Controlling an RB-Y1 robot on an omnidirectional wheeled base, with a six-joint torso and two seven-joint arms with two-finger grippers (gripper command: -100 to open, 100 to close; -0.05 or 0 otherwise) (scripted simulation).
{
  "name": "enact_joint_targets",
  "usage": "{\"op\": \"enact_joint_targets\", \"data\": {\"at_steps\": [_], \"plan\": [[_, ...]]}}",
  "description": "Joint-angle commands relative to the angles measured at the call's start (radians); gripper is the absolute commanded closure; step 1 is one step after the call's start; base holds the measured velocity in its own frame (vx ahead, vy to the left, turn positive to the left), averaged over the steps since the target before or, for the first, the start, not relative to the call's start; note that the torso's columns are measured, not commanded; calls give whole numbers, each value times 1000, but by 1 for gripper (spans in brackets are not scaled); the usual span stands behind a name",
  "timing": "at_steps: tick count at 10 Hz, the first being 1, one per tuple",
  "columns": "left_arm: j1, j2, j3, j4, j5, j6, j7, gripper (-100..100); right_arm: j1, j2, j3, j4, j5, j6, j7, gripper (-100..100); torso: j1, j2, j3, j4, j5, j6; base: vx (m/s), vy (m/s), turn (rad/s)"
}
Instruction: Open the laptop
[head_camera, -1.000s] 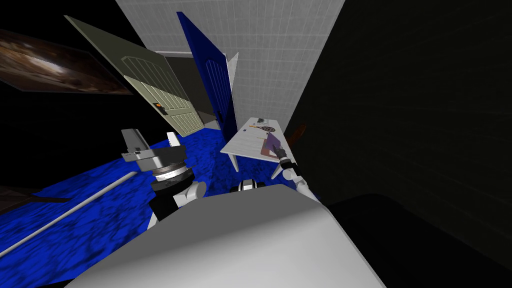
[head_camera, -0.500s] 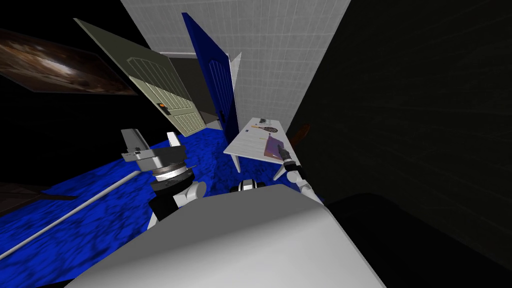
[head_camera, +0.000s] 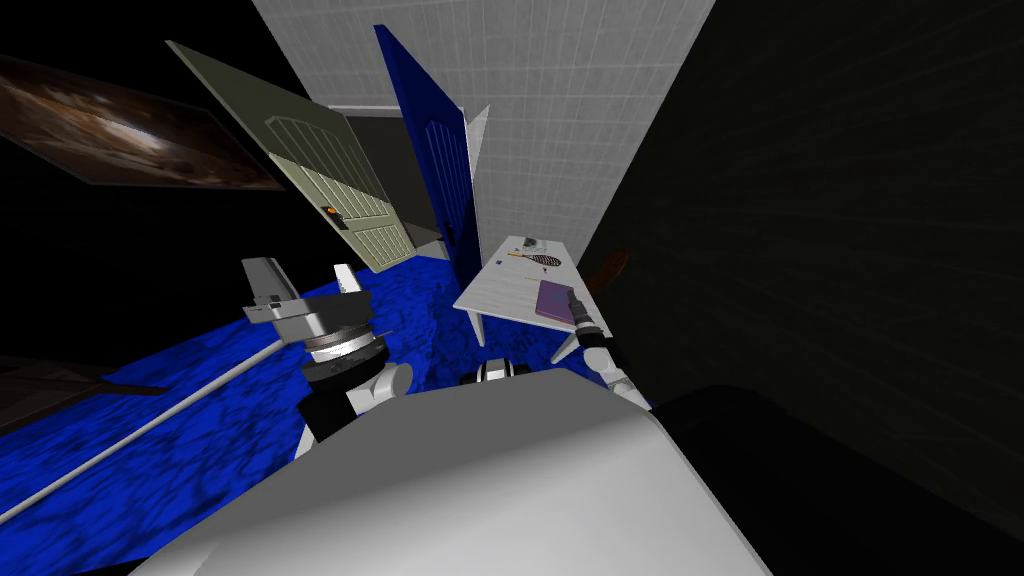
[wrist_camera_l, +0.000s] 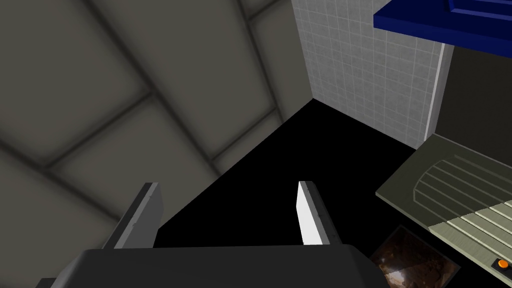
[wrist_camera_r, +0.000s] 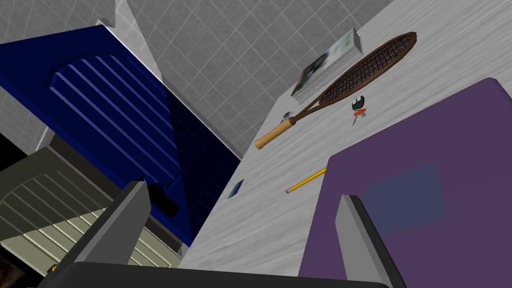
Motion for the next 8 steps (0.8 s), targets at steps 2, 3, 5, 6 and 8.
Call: {"op": "enact_joint_targets", "data": {"at_steps": [2,3,5,6,8], "plan": [[0,0,0,0,0,0,0,0,79,-2,-49,-50,-115,-15,-86,-100,1,-1,0,0,0,0,54,79,38],[0,0,0,0,0,0,0,0,79,-2,-49,-50,-123,-15,-86,-100,0,-1,-1,0,0,0,40,43,7],[0,0,0,0,0,0,0,0,123,-3,-76,-70,-188,-25,-132,-100,-1,1,0,0,0,0,39,51,34],[0,0,0,0,0,0,0,0,145,-3,-91,-79,-217,-30,-154,-100,0,0,0,0,0,0,60,64,36],[0,0,0,0,0,0,0,0,168,-3,-106,-88,-255,-35,-176,-100,0,0,0,0,0,0,29,49,13]]}}
